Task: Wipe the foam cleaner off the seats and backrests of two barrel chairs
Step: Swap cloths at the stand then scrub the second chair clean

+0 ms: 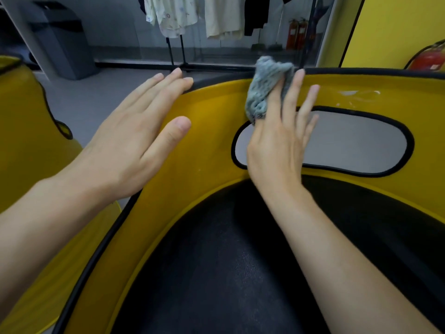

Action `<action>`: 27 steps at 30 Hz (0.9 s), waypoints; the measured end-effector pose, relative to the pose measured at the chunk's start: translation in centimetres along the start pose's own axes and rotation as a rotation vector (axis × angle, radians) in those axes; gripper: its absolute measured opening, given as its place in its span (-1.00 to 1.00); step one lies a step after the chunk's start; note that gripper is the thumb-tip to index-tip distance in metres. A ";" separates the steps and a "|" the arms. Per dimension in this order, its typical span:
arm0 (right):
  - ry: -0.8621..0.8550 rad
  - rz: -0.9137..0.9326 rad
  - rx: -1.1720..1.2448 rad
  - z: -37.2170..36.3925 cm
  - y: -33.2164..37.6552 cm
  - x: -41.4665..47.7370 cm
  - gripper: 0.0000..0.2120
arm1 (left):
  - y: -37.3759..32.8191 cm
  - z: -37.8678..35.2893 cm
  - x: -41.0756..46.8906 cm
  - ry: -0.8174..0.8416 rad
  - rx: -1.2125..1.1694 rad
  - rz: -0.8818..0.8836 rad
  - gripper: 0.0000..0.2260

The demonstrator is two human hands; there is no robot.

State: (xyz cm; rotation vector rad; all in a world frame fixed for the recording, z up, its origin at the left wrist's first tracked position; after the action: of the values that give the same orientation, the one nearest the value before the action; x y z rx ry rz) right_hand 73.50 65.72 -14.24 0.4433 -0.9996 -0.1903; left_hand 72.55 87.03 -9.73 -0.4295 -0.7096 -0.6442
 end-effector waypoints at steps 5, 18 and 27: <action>0.073 0.275 0.058 -0.7 0.1 -4.0 -0.54 | 0.0 -0.1 -0.1 0.002 0.006 -0.002 -0.45; 0.808 -0.010 0.065 0.2 8.9 -14.6 -0.29 | 0.0 -0.3 -0.2 -0.033 -0.017 0.014 -0.45; 0.792 -0.036 0.222 0.0 9.4 -15.2 -0.16 | 0.0 -0.2 -0.2 -0.027 -0.008 0.015 -0.47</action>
State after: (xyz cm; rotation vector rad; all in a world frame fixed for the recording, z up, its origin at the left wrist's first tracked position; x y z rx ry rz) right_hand 64.95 79.45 -21.74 0.6695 -0.2331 0.0711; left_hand 72.53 87.01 -10.02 -0.4510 -0.7293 -0.6280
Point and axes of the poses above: each hand's wrist, its own x-axis towards the middle knuckle, its own z-axis out of the back of the hand, y = z × x, the point moved 3 cm from there along x, towards the middle knuckle, and after that the axes turned 11 degrees about -y, right-handed, at the moved point
